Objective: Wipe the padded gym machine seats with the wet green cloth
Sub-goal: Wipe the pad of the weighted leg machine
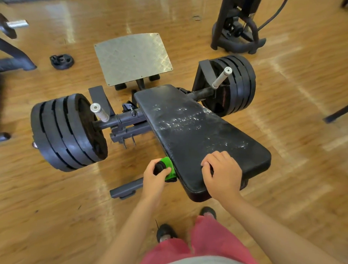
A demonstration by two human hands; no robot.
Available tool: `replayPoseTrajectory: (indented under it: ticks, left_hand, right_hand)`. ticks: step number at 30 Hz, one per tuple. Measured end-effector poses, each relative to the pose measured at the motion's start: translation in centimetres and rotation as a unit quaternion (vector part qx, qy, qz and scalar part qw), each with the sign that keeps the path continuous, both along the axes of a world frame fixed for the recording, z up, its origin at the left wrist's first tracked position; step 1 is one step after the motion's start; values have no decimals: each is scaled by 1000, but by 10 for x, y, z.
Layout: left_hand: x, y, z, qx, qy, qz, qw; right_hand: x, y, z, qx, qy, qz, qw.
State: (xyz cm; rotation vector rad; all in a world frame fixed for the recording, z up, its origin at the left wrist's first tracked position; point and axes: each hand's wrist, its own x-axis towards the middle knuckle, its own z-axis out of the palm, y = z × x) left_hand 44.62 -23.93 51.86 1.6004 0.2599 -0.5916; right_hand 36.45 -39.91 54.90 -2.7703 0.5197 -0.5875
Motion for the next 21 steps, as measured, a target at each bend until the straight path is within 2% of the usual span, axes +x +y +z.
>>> replayPoseTrajectory:
  ticks: [9, 18, 21]
  left_hand:
    - [-14, -2, -3, 5, -28, 29, 999]
    - [38, -25, -20, 46, -6, 91, 995]
    - [47, -25, -26, 65, -4, 83, 994]
  right_hand:
    - [1, -1, -3, -10, -7, 6, 1000]
    - [0, -1, -2, -2, -20, 16, 1000]
    - [-2, -2, -2, 9, -30, 12, 999]
